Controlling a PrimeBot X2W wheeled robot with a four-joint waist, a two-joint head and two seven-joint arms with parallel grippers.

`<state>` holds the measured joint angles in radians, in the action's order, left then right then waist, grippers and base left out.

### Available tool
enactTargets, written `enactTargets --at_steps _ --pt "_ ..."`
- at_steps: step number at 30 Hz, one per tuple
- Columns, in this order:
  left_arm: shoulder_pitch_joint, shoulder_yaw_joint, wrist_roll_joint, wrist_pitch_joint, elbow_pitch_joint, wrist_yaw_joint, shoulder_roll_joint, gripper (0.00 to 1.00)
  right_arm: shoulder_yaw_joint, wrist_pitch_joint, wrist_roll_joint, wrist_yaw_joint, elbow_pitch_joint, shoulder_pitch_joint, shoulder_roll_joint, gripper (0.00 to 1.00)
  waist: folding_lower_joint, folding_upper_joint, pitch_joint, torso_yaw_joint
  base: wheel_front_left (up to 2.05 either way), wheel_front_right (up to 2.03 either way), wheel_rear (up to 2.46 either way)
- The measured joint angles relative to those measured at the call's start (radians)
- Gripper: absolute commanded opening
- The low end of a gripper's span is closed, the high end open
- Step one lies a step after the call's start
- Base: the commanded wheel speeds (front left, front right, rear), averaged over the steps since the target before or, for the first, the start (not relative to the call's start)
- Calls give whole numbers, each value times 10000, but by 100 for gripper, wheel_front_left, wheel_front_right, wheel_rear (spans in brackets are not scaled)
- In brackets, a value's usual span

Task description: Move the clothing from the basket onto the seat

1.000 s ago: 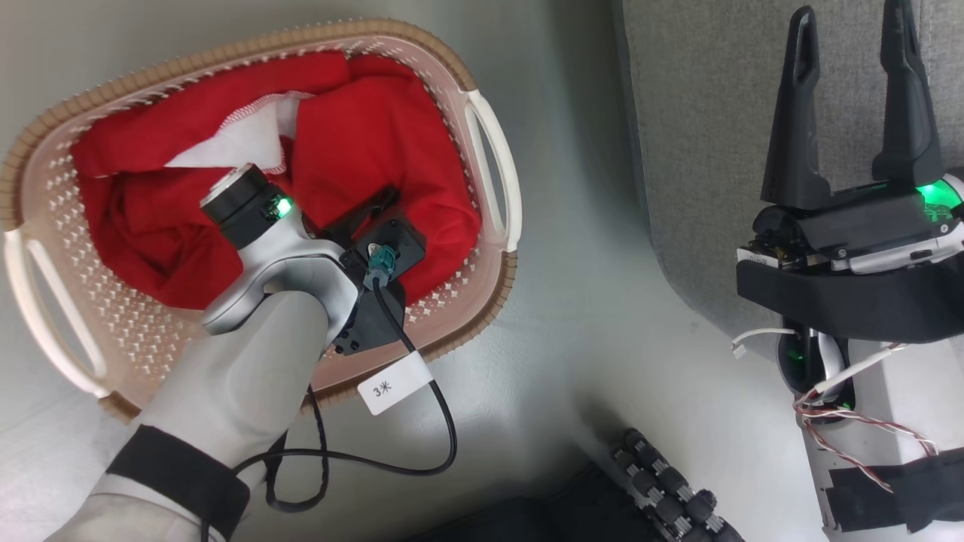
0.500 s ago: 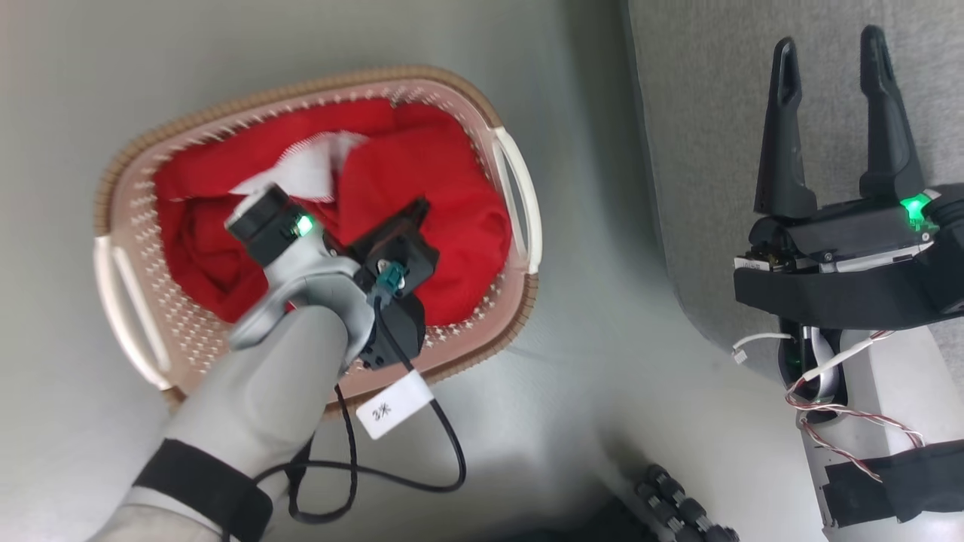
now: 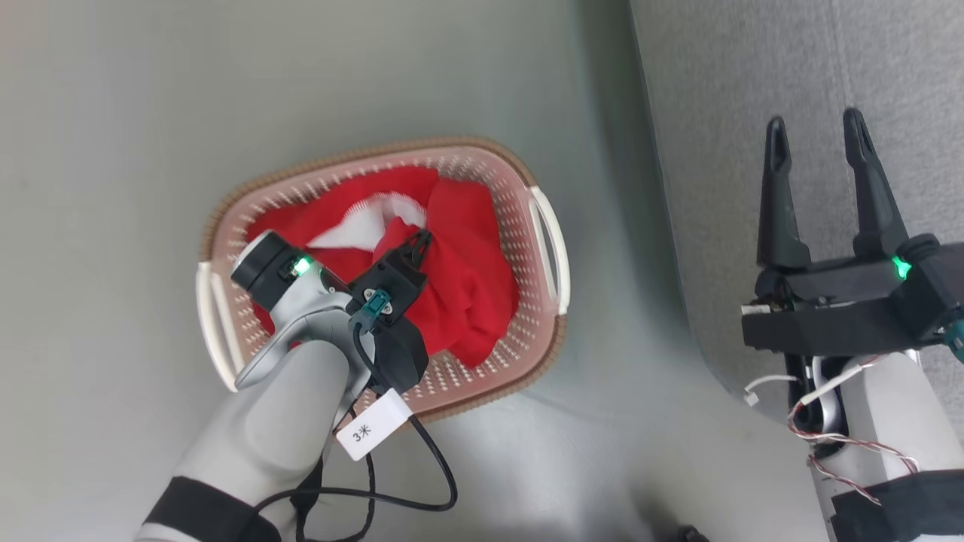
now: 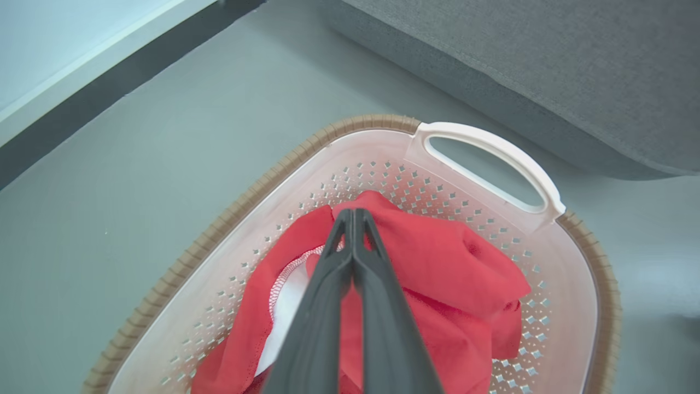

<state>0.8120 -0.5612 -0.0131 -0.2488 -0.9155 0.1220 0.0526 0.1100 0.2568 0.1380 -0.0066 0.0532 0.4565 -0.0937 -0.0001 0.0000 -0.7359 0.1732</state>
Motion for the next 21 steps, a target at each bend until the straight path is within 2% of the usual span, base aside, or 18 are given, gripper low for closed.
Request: enactTargets --at_steps 21 --pt "-1653 259 1085 -8 794 4 -77 0 -151 0 -73 159 876 -1110 -65 100 -1 -1 2649 -824 0 0 0"
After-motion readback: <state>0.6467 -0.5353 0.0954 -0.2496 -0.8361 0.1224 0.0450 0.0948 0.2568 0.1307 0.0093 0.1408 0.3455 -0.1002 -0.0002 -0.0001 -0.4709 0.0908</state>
